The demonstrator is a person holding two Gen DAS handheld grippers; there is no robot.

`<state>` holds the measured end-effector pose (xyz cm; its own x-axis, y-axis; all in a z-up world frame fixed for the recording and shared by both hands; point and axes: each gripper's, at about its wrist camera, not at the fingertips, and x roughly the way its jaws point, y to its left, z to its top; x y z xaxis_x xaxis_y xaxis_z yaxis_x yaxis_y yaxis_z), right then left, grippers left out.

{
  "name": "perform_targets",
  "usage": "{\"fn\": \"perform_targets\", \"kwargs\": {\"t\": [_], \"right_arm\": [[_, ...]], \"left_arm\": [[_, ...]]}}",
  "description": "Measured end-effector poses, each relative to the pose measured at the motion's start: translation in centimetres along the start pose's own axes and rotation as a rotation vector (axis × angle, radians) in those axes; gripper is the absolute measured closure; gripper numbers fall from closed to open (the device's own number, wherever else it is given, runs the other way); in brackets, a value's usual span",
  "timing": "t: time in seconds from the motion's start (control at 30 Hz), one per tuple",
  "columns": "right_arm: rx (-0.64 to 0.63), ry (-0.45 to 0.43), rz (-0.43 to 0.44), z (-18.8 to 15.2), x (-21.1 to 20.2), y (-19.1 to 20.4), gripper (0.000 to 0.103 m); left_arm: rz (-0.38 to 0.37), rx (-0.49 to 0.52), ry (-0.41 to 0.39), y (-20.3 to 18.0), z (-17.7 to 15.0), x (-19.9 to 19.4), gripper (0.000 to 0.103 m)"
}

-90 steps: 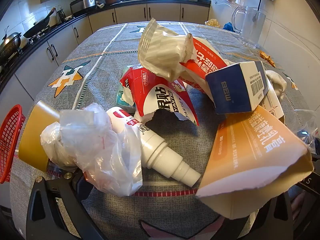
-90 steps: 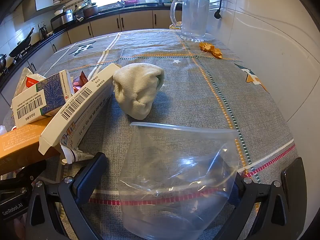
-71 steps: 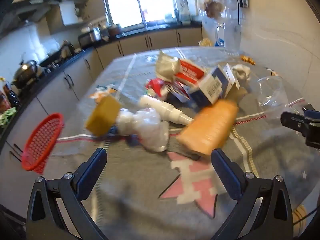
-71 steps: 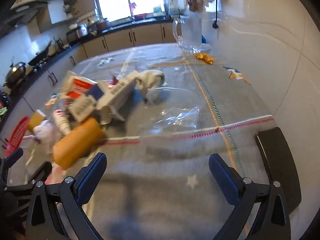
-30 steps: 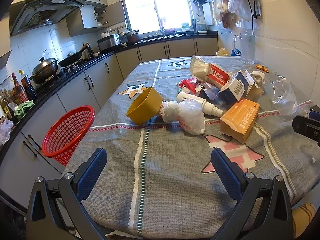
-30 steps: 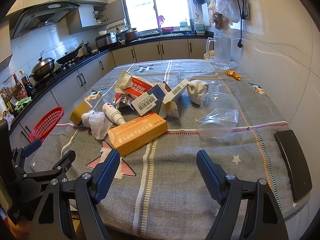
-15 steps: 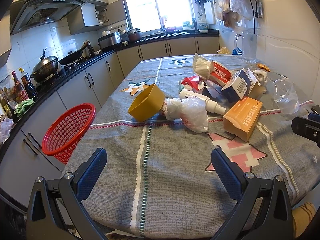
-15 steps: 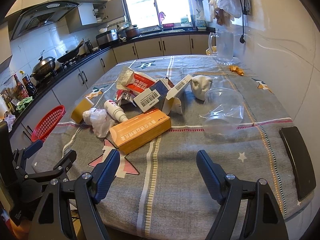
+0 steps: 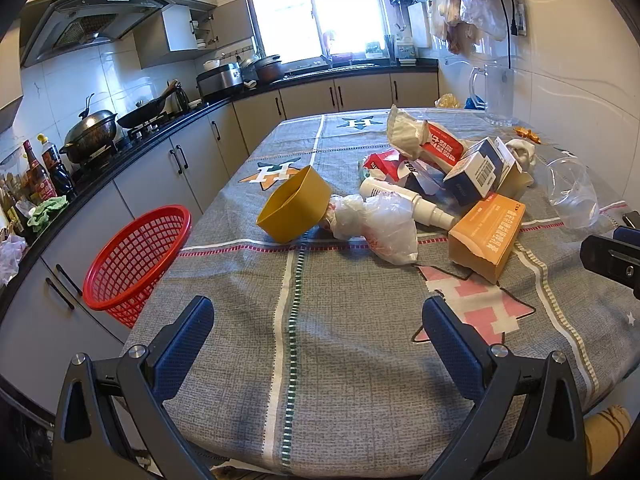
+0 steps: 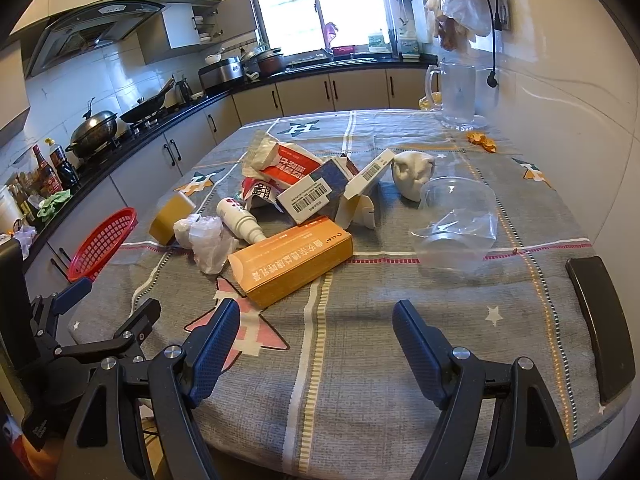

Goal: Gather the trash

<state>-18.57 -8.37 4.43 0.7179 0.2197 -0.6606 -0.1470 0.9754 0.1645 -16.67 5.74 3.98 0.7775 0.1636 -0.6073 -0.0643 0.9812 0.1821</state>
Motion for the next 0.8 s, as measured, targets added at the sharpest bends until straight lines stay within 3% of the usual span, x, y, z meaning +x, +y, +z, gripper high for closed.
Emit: {"fn": "perform_targets", "kwargs": {"t": [0.8], "right_arm": [[0.007, 0.032, 0.025, 0.3, 1.6, 0.2, 0.020]], "left_arm": [[0.000, -0.008, 0.022, 0.6, -0.2, 1.1, 0.000]]}}
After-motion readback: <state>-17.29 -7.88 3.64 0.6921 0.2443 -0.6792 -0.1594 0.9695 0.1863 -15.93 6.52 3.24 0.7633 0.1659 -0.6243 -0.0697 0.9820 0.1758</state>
